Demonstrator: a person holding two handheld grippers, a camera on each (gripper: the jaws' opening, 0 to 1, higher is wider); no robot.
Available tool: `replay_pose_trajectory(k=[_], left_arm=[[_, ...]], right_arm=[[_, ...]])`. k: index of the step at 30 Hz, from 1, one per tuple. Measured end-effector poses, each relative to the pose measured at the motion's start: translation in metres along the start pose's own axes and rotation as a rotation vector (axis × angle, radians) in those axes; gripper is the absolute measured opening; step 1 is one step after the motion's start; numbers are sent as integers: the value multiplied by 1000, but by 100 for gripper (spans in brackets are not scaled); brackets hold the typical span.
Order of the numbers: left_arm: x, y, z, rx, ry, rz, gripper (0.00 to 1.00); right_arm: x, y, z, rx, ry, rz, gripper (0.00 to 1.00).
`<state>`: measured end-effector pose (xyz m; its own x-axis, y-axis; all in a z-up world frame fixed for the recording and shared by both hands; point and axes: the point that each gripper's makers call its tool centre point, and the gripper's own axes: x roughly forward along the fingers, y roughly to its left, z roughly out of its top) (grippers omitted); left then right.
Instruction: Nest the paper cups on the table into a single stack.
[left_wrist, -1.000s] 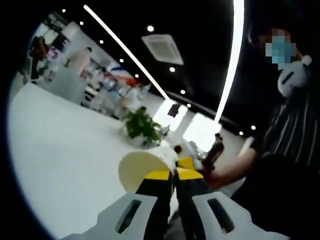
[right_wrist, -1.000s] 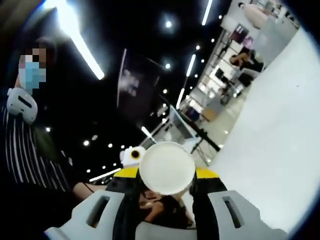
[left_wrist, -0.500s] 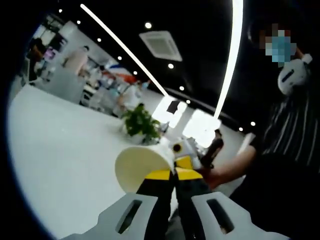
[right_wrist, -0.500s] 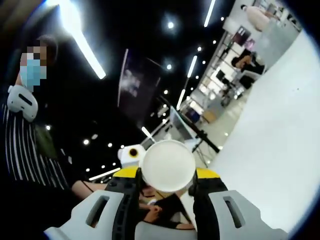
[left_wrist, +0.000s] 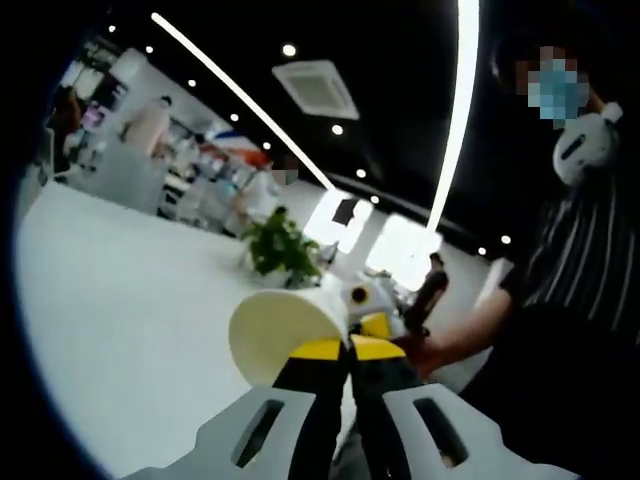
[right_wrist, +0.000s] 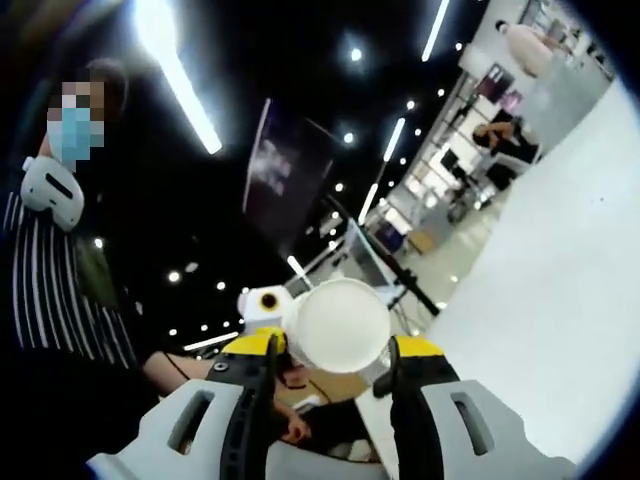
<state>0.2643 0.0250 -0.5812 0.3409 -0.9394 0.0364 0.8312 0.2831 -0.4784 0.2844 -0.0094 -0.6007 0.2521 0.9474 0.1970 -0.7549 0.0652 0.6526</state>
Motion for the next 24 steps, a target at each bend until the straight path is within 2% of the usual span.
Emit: replay_pose_trajectory(k=[9, 13, 17, 18, 22, 24], left_arm=[[-4, 2, 0, -8, 14, 8, 0], [-4, -1, 5, -1, 11, 5, 0], [-1, -3, 3, 39, 62, 4, 0], [-1, -2, 0, 60, 91, 6, 0], [0, -4, -1, 102, 121, 6, 0], [1, -5, -5, 114, 153, 2, 0]], right_arm=[[-16, -2, 9, -83, 7, -23, 52], [-22, -2, 16, -124, 9, -35, 58], [-28, 0, 18, -203, 36, -36, 61], [-29, 1, 17, -209, 42, -38, 62], [-38, -3, 14, -250, 93, -55, 66], [-44, -6, 16, -268, 93, -67, 67]])
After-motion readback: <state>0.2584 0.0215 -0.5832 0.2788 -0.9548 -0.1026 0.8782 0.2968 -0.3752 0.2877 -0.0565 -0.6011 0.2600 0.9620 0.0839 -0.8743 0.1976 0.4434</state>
